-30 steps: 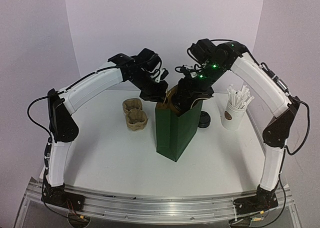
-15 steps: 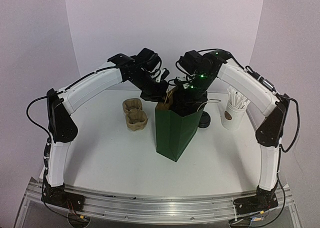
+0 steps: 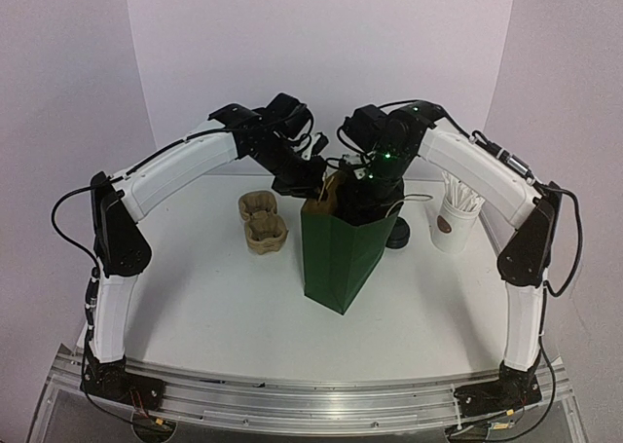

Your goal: Pack the takeout coffee

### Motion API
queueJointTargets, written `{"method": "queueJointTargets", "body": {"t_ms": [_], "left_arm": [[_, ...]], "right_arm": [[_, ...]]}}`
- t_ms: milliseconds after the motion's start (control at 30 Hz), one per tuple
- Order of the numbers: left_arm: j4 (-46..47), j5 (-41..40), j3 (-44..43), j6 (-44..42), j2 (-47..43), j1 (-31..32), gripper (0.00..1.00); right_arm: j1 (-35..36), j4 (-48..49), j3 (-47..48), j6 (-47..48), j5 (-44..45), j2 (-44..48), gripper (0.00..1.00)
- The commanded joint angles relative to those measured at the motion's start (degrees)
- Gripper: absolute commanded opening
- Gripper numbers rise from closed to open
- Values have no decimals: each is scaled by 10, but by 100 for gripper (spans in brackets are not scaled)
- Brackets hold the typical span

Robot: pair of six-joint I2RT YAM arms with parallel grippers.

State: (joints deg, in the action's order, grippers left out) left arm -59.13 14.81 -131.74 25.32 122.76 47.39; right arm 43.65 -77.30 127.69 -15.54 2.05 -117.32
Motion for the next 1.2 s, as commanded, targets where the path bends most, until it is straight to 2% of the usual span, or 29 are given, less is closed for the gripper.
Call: {"method": "queueJointTargets", "body": {"t_ms": [0, 1167], "left_arm": [[23, 2, -4, -11, -23, 3, 0], [44, 4, 30, -12, -42, 3, 0]], "right_arm": [[23, -159, -11, 5, 19, -6, 74], [50, -156, -63, 3, 9, -60, 76]]}}
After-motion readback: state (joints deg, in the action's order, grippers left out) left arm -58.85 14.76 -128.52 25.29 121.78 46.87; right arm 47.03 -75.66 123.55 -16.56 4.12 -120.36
